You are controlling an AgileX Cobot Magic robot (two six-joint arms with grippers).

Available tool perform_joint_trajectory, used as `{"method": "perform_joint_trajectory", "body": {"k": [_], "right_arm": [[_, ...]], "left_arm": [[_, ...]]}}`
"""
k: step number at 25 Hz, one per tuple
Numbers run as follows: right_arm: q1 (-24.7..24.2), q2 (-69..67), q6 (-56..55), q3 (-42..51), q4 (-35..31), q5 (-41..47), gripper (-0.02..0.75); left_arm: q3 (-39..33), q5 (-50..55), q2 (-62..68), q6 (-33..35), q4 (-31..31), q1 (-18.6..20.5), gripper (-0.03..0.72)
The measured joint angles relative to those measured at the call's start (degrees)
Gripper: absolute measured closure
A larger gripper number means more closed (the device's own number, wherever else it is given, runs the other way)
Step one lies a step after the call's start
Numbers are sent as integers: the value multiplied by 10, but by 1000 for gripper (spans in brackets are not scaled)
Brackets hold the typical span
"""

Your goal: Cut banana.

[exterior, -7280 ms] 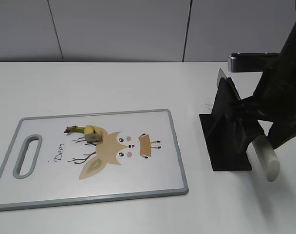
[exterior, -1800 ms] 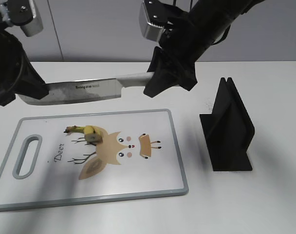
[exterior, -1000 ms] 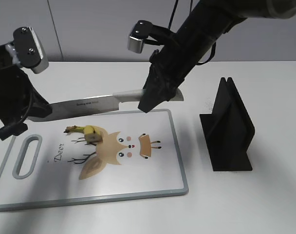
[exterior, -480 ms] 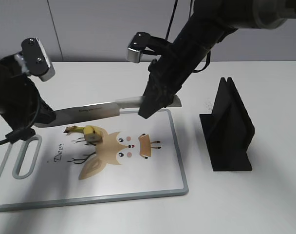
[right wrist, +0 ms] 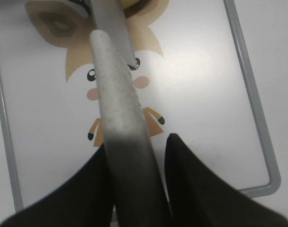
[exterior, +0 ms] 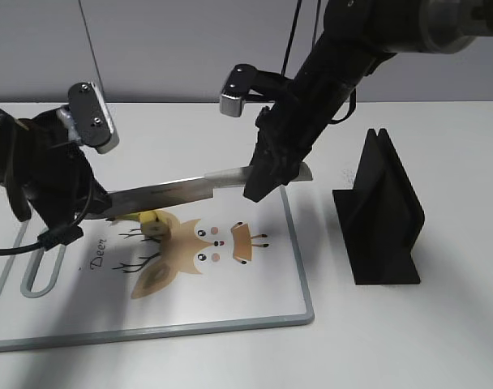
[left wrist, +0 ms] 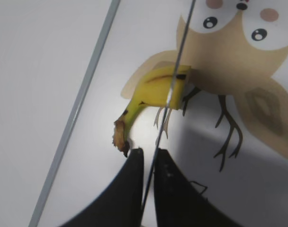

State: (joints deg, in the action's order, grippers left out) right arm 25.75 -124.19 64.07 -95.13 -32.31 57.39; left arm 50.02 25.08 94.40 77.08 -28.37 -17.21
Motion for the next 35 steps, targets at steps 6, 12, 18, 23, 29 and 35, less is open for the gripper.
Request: {"method": "perform_joint_trajectory", "body": {"k": [6,12,18,23,29,35], "right_arm": [[0,-15,6,-10,1,-5,482],[0,-44,7,-61,-5,30,481],[0,-48,7,-67,-8,30,481],[1,-51,8,-67,-6,21,481],[1,-61,9,-68,-4,18,481],[1,-68,13,-68,-8,18,479]], "left_arm": [[1,-6,9,0,5,0,657],[1,0,9,-5,16,6,662],[2,0,9,-5,12,13,662],[3,-8,27,-5,9,14,662],[6,-10,41,-5,5,14,662],[7,-10,45,-5,6,14,662]]}}
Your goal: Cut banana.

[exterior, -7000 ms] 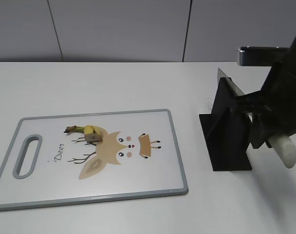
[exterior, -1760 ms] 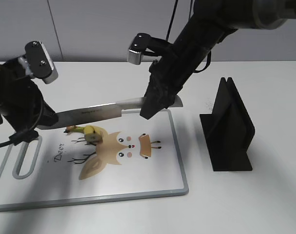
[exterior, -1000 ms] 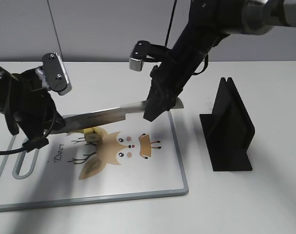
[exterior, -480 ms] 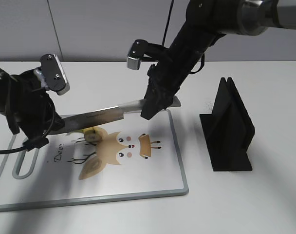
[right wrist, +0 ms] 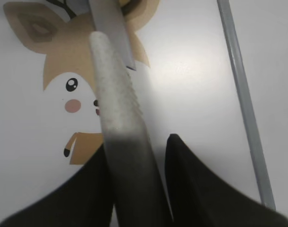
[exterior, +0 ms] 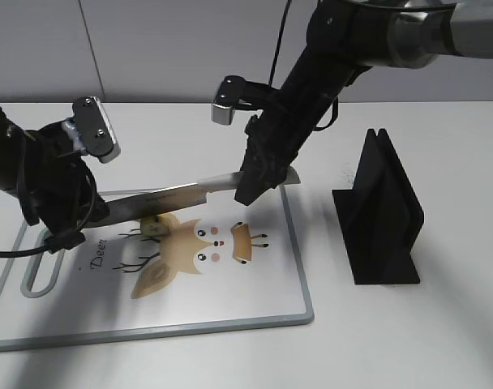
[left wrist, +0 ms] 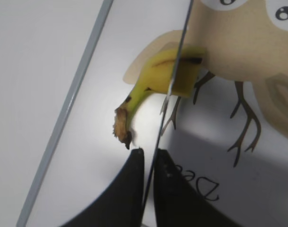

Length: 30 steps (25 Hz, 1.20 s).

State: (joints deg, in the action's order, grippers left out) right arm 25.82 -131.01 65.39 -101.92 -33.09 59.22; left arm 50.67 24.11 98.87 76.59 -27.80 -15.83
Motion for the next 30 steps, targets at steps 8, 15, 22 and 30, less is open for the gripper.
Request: {"method": "perform_joint_trajectory", "body": {"k": [8,15,22,30], "right_arm": [[-1,-20,53,-3,-4,-22,484],[-2,-39,60,-5,-6,-26,486],[-4,-50,64,-8,-8,-21,486],[-4,-50,64,-8,-8,-20,486]], "left_arm": [[0,-19,22,0,-1,0,663],[1,-24,45,0,-7,0,664],[6,-23,64,0,-11,0,664],[6,-24,62,0,-11,0,664]]}}
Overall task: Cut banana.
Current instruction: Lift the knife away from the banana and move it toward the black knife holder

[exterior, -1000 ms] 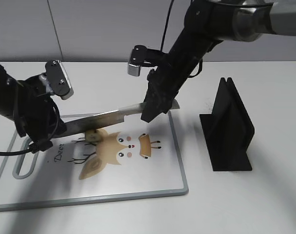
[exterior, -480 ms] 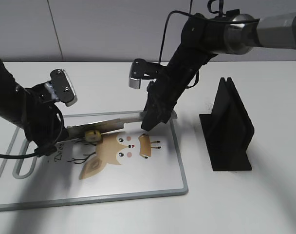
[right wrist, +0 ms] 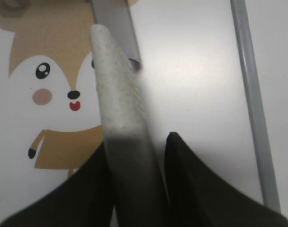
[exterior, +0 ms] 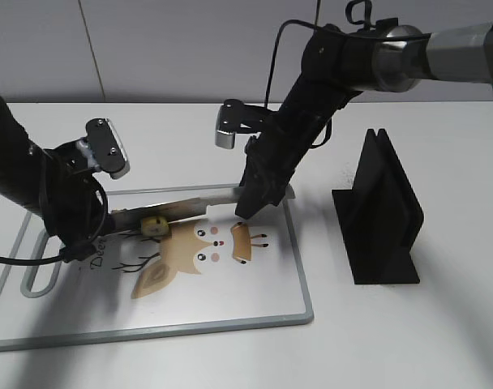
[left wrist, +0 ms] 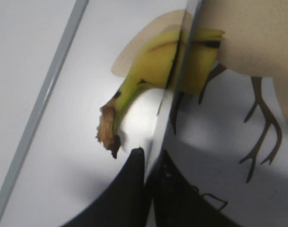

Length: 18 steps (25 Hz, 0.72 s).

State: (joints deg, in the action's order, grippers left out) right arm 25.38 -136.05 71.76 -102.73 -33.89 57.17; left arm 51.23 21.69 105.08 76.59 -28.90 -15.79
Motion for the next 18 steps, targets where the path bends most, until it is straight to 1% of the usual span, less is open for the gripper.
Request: {"method": "perform_joint_trajectory", "body": {"k": [4,10,18], "right_arm": [[0,-1,-2,0,-1,5,486],[2,-5,-11,0,-13,51,484],[2,14,-16,0,-5,55,484]], "left_arm": [[-1,11,-11,0,0,0,664],[-9,68,-41,-4,5,1,670],[-11,72,-50,-4,1,1,672]]}}
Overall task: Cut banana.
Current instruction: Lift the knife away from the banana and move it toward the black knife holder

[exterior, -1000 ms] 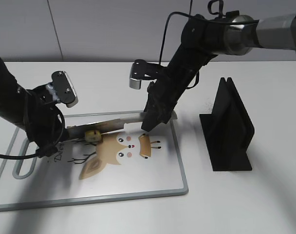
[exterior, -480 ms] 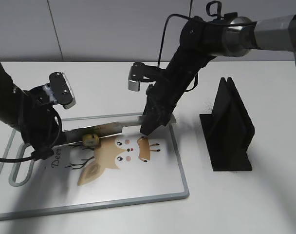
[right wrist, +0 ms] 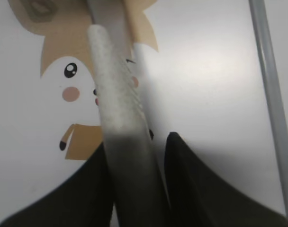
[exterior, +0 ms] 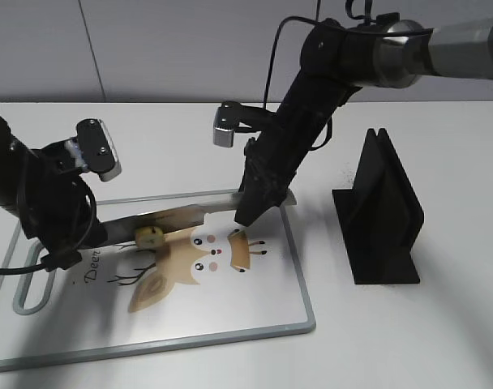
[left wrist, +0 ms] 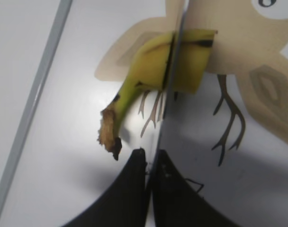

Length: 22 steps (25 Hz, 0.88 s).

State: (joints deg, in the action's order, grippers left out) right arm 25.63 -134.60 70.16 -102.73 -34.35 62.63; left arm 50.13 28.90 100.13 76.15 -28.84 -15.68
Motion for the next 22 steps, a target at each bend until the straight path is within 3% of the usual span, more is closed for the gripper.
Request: {"method": "perform_joint_trajectory", "body": {"k": [22], "right_arm": [[0,35,-5,-14,4,36,486]], "left_arm": [[0,35,-64,-2,7,0,678]]}}
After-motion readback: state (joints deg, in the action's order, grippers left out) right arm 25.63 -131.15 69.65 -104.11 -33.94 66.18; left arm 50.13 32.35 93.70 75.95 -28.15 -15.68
